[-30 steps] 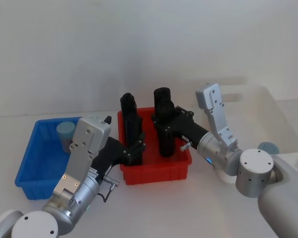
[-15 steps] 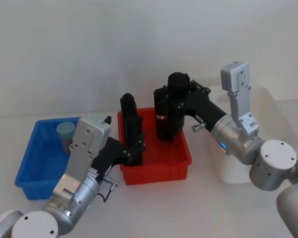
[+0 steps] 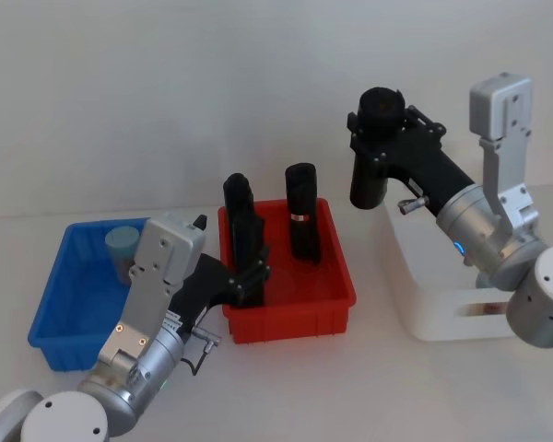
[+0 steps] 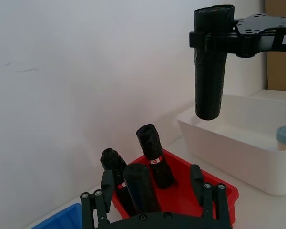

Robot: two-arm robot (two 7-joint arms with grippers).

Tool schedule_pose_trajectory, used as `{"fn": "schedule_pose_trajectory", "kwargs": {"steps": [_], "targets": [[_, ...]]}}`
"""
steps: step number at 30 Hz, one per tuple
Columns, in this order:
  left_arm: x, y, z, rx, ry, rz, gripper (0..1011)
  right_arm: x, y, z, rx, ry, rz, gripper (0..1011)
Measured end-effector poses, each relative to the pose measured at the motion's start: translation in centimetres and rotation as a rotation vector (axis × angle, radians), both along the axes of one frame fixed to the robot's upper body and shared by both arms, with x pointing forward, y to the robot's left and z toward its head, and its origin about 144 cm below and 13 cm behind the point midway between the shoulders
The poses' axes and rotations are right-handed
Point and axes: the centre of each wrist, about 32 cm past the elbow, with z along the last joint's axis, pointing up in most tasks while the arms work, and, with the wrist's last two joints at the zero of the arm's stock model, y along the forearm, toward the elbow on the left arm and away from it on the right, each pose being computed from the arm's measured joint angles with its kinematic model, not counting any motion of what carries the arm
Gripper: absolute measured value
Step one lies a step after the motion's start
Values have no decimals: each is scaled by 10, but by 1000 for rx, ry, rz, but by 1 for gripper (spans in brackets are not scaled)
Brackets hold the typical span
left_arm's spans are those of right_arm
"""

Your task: Pick the cotton swabs from the blue box and place them into the white box.

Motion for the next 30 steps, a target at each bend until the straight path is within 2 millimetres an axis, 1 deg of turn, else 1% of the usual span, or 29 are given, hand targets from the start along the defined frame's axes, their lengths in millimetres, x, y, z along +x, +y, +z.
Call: {"fn": "schedule_pose_trajectory", "kwargs": {"steps": [8,13,23,30], "targets": [[0,0,0,0,0,0,1003,-11,-14,10,-22,16,-71,509],[0,0,0,0,0,0,1003,-15,-21,11,-36,39,-100,511],[0,0,0,0,0,0,1003,-18,-29,8,-68,98,-142,509],[0,0,0,0,0,0,1003,-16,-35,1,-96,153,-164,509]]}}
